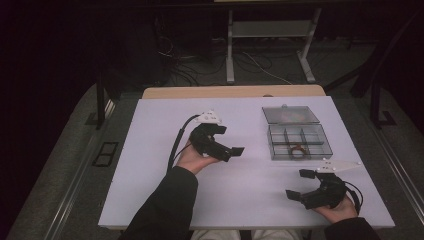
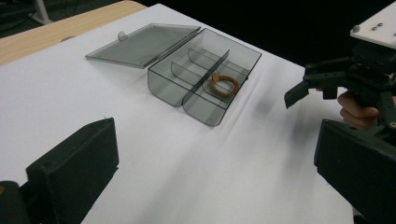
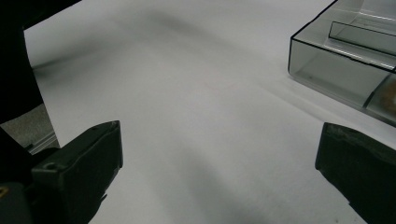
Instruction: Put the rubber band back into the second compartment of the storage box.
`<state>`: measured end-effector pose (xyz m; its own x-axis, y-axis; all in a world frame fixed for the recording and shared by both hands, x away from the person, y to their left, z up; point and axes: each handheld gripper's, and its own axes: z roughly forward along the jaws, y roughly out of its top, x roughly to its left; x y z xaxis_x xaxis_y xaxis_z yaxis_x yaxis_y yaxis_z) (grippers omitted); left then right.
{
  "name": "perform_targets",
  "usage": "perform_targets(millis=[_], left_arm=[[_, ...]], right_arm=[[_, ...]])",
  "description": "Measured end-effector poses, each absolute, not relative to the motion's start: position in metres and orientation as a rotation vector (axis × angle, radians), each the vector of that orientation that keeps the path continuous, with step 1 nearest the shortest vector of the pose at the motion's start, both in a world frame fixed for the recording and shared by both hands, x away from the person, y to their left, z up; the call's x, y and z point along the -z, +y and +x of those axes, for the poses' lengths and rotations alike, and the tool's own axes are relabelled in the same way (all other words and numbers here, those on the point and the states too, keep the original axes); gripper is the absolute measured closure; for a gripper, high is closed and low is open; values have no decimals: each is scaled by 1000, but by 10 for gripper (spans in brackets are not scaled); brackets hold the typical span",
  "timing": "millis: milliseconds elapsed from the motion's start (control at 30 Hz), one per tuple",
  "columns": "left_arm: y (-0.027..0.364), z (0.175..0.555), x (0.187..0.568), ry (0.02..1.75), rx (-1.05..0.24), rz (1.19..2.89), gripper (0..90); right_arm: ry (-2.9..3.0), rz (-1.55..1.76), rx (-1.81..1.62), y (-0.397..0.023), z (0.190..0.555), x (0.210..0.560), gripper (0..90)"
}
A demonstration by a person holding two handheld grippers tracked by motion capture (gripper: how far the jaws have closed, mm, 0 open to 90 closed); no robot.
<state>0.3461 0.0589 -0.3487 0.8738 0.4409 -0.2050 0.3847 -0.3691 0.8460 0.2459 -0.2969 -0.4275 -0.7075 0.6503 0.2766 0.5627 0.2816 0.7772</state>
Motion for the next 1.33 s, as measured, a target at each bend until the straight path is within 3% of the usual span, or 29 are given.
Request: perform_targets(millis=[1333], left_arm=[[174,273,412,845,-111,1867,0]], right_arm=[[2445,1164,-1407,-295,243,428,1]])
